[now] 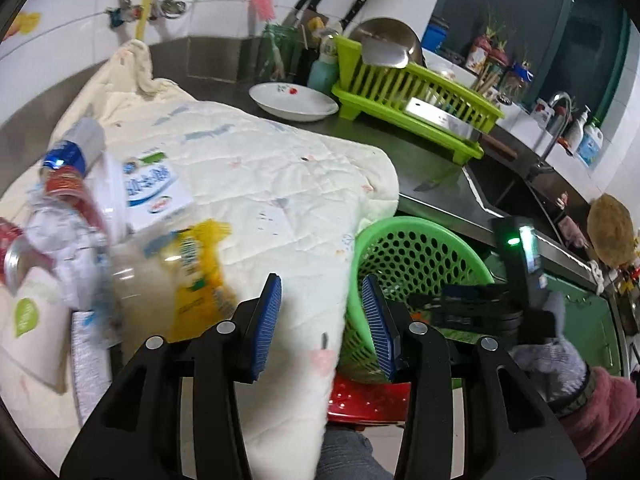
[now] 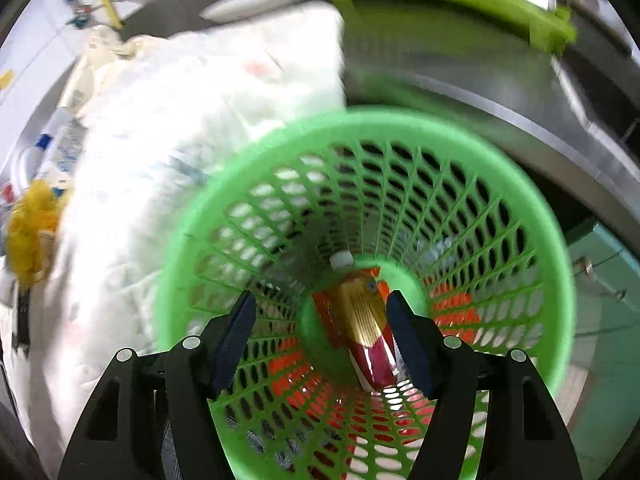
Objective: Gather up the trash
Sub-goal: 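Grasp the yellow snack packet with the right tool while the left grasps crumpled paper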
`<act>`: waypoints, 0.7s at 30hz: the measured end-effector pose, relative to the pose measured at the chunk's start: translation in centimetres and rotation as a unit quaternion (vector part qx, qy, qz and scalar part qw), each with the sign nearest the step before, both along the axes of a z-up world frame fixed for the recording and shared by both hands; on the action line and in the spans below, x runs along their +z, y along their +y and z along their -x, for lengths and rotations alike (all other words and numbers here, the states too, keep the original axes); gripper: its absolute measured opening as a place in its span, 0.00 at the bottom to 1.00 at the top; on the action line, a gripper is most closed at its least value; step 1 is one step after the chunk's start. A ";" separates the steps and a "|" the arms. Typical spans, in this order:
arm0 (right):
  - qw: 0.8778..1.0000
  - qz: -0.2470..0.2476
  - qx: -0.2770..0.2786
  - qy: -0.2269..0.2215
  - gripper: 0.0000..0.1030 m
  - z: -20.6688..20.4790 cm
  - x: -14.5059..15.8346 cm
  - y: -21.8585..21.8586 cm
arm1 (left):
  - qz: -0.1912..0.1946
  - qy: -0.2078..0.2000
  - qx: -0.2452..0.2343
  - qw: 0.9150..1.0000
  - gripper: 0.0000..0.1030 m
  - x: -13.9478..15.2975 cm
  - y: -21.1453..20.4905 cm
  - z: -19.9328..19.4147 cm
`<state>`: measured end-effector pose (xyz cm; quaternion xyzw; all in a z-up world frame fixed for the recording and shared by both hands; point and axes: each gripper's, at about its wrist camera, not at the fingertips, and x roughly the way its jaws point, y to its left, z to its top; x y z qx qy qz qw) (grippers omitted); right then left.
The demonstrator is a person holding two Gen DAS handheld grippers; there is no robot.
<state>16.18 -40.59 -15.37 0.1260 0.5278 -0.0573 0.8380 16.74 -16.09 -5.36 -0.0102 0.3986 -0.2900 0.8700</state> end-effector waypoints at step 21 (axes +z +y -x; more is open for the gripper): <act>0.978 -0.014 0.151 -0.145 0.73 2.1 9.9 15.4 | -0.009 -0.009 0.128 0.992 0.51 1.0 13.7 2.7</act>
